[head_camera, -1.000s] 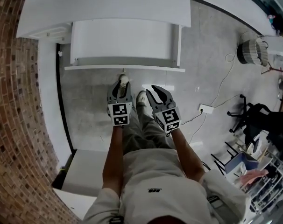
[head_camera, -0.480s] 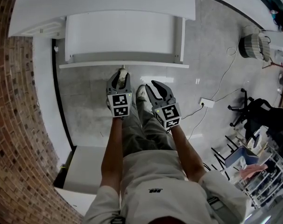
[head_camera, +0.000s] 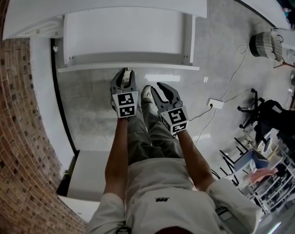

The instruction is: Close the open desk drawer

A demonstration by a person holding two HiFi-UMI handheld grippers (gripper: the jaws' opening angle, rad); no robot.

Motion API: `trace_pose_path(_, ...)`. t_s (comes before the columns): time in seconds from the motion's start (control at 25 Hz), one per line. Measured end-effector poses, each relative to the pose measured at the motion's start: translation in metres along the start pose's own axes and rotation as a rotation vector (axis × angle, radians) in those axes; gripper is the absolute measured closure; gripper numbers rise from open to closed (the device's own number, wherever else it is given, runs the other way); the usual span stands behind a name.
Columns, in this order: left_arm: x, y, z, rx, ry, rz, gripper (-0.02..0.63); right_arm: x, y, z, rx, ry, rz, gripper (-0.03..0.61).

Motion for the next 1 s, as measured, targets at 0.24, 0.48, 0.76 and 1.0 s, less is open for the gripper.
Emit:
trace_pose_path(0.24,-0.009,0.001,-0.003,0.006,-0.007,-0.011,0.496,-0.008,-0.001,0.001,-0.009,-0.002,-0.010,0.476)
trace_pose_path(0.48,-0.014,0.001,-0.004,0.001,-0.007,-0.015,0.523,-0.013,0.002,0.005,-0.016,-0.001,-0.029,0.476)
trace_pose_path(0.76,-0.018,-0.005,-0.005,-0.005,0.000,-0.015,0.526,-0.019,-0.004,0.012,-0.019,0.008,-0.010,0.476)
trace_pose_path(1.0,-0.027,-0.013,-0.007,-0.005,0.001,-0.015,0.526,-0.026,-0.017,0.018,-0.038,0.017,0.010,0.476)
Point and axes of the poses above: the fingertips, and each gripper's own axes: x backward along the fingers, z to its right, y out of its underside, the point moved 1 cm from there along x, backward along the fingers, and after that the axes turned 2 degrees about -y, right-handed, at the moved point
